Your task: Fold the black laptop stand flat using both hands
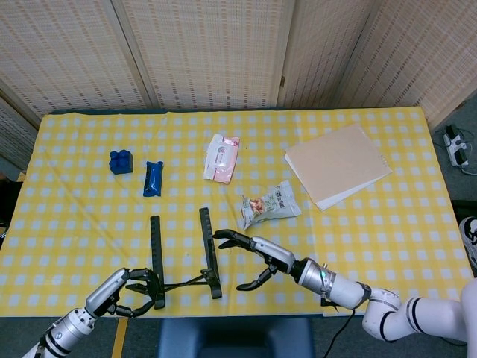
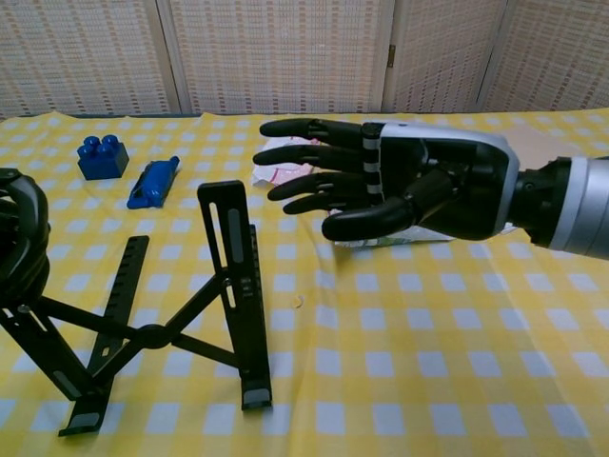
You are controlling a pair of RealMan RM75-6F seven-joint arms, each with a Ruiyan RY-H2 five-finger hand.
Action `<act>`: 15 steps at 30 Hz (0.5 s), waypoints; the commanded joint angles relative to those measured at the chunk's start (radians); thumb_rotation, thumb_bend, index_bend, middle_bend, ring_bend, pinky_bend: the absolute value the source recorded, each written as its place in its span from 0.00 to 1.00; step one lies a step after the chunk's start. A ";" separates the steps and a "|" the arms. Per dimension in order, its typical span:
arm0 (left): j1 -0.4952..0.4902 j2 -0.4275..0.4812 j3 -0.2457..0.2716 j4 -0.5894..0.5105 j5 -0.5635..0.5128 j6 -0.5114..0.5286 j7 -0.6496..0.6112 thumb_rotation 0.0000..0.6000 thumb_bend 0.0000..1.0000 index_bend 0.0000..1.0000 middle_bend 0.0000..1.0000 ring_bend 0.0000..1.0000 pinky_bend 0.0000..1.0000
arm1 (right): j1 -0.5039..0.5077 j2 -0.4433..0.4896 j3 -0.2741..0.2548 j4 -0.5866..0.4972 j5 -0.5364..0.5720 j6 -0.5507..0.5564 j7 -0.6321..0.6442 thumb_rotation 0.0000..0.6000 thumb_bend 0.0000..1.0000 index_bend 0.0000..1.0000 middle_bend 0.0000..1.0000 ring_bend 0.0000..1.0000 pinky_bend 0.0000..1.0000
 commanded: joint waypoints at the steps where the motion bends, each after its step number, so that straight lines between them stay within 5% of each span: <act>1: -0.004 0.006 0.009 -0.005 0.009 0.005 0.001 1.00 0.40 0.49 0.63 0.58 0.53 | 0.015 -0.025 -0.013 0.018 -0.002 -0.003 0.009 1.00 0.21 0.03 0.08 0.15 0.09; 15: -0.021 0.011 0.027 -0.022 0.004 0.006 0.018 1.00 0.40 0.49 0.63 0.58 0.53 | 0.084 -0.124 -0.036 0.092 -0.007 0.007 0.043 1.00 0.21 0.03 0.10 0.18 0.09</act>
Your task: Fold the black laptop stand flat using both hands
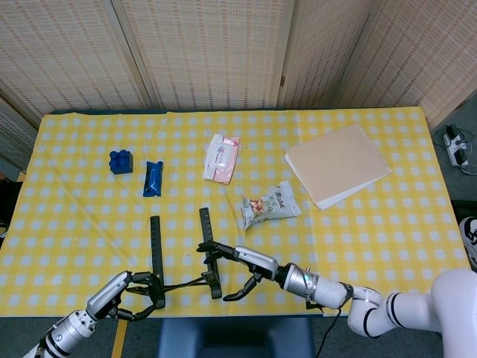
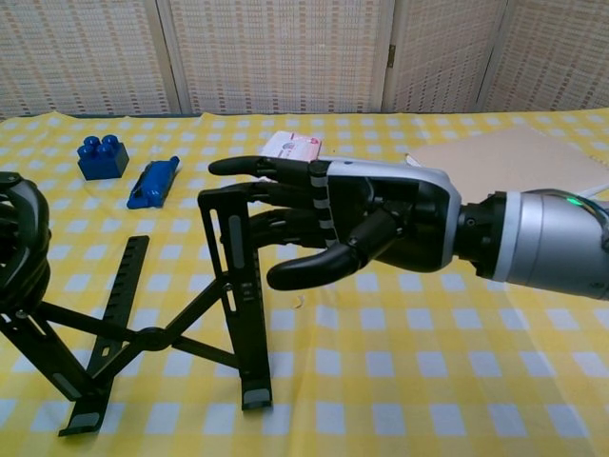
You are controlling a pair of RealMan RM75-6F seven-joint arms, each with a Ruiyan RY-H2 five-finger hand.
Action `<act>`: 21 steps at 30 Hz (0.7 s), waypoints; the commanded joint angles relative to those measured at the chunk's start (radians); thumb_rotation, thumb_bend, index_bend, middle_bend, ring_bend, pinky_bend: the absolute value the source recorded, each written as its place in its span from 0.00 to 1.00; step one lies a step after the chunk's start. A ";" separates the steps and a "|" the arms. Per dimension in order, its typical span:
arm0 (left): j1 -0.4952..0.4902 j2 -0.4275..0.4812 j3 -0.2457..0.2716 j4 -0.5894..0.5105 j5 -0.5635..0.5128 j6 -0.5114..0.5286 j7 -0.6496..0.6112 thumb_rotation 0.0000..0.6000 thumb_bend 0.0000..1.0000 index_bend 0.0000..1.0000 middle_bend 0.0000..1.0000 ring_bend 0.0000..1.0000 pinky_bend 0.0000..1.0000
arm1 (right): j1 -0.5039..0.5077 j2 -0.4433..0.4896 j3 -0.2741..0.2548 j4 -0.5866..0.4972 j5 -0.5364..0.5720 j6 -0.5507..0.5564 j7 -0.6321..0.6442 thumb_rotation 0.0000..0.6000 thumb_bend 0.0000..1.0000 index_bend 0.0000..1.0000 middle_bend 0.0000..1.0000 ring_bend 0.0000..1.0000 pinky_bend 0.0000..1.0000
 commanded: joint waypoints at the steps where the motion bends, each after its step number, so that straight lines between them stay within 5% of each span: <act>1: -0.001 0.002 0.002 -0.002 -0.002 0.002 0.002 1.00 0.40 0.49 0.63 0.58 0.53 | 0.017 -0.028 -0.005 0.028 0.001 0.003 0.022 1.00 0.21 0.03 0.10 0.18 0.09; 21: -0.008 0.001 0.009 -0.006 -0.021 0.005 0.010 1.00 0.40 0.48 0.63 0.58 0.53 | 0.059 -0.117 -0.094 0.125 0.003 0.024 0.205 1.00 0.21 0.06 0.17 0.24 0.18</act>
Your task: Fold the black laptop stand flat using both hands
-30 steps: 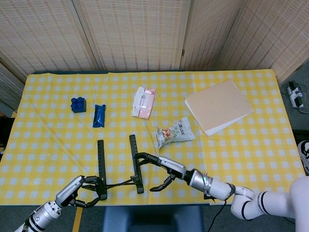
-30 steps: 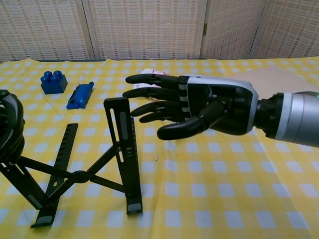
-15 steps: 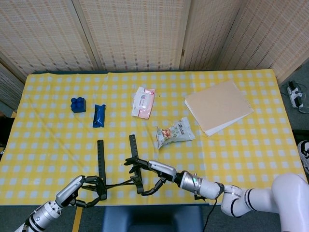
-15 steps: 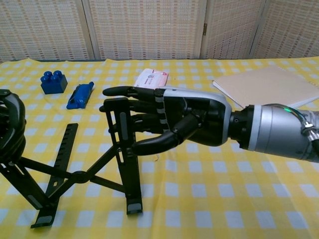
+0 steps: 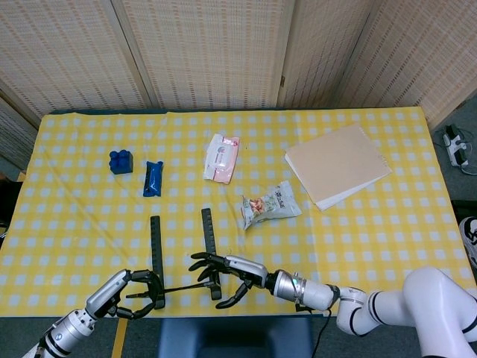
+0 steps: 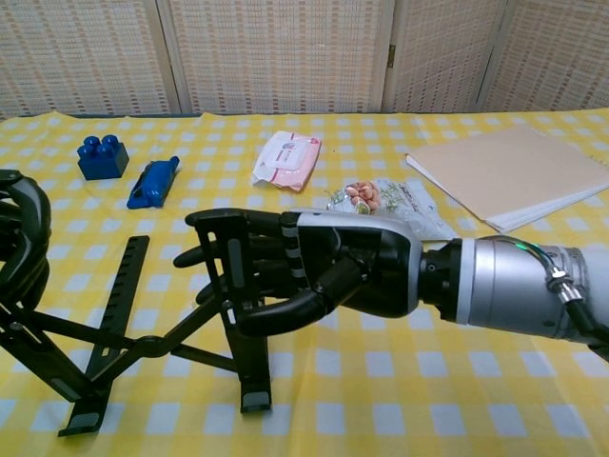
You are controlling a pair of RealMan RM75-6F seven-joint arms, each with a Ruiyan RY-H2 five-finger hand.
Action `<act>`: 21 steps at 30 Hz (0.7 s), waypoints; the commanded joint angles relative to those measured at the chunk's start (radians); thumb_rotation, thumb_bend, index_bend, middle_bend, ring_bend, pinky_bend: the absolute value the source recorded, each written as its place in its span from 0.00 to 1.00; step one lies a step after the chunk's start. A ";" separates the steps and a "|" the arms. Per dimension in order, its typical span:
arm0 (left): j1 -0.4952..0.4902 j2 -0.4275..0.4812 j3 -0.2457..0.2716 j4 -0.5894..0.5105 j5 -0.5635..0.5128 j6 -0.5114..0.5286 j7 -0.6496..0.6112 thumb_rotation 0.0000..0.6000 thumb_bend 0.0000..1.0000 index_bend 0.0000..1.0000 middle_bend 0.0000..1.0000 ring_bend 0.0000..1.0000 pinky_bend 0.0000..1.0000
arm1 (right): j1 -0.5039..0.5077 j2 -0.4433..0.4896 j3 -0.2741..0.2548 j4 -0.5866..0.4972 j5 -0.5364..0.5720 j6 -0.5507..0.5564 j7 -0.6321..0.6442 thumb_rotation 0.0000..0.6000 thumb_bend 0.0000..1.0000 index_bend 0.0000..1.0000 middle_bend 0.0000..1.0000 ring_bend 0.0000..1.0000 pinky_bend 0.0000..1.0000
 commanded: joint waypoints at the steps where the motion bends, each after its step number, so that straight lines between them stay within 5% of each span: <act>1: -0.001 0.001 0.001 -0.002 0.000 -0.001 0.002 1.00 0.40 0.48 0.63 0.58 0.53 | 0.002 0.001 -0.022 0.005 0.001 0.009 0.049 1.00 0.21 0.07 0.17 0.24 0.18; 21: -0.011 -0.003 0.006 -0.020 -0.005 -0.015 0.024 1.00 0.40 0.47 0.63 0.58 0.53 | 0.011 -0.020 -0.110 0.075 -0.005 0.050 0.391 1.00 0.21 0.08 0.18 0.24 0.19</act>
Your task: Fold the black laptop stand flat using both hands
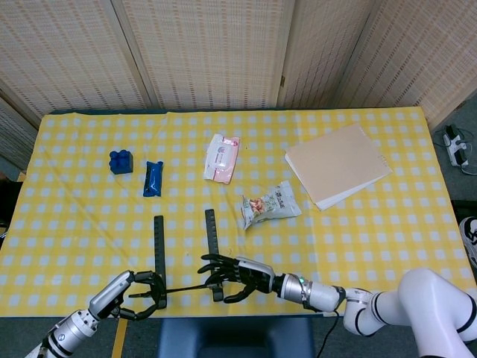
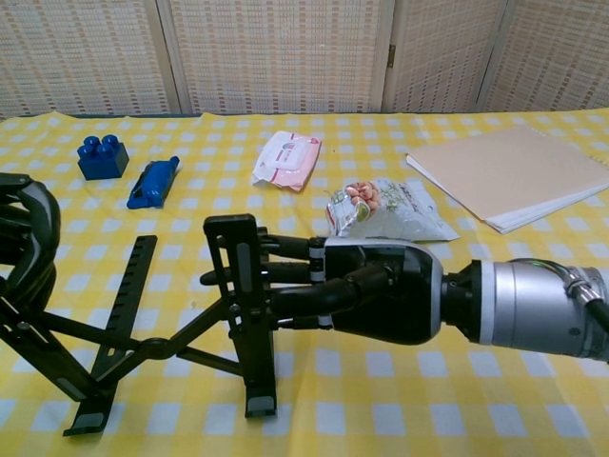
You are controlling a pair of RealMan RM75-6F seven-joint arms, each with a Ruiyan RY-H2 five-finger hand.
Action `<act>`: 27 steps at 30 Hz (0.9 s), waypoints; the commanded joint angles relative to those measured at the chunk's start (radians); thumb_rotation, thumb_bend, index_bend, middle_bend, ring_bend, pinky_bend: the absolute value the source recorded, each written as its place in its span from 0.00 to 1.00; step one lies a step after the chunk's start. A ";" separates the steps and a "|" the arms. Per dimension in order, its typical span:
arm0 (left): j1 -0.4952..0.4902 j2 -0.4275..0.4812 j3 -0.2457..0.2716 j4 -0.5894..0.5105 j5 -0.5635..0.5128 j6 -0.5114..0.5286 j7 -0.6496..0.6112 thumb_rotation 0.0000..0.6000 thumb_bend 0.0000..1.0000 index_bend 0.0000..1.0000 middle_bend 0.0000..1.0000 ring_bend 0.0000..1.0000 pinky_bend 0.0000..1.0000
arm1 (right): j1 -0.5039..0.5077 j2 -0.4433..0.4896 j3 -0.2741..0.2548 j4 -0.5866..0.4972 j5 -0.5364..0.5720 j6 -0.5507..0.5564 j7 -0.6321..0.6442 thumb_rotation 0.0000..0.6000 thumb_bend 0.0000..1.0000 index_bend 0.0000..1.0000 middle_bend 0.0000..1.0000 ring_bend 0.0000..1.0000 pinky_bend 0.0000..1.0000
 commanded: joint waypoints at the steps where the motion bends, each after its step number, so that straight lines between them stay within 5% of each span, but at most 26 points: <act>1: -0.001 -0.001 0.000 -0.001 -0.002 -0.001 0.001 1.00 0.40 0.47 0.63 0.58 0.53 | 0.005 -0.005 -0.017 0.012 -0.008 0.005 0.032 1.00 0.21 0.08 0.18 0.24 0.19; 17: -0.002 -0.001 -0.022 0.006 -0.040 -0.009 0.037 1.00 0.40 0.44 0.62 0.50 0.53 | 0.015 0.012 -0.020 0.004 -0.011 0.028 -0.003 1.00 0.21 0.08 0.18 0.24 0.20; 27: 0.019 0.005 -0.055 0.010 -0.060 0.025 0.108 1.00 0.40 0.37 0.41 0.30 0.45 | 0.032 0.089 0.005 -0.105 -0.013 0.037 -0.162 1.00 0.21 0.08 0.18 0.24 0.20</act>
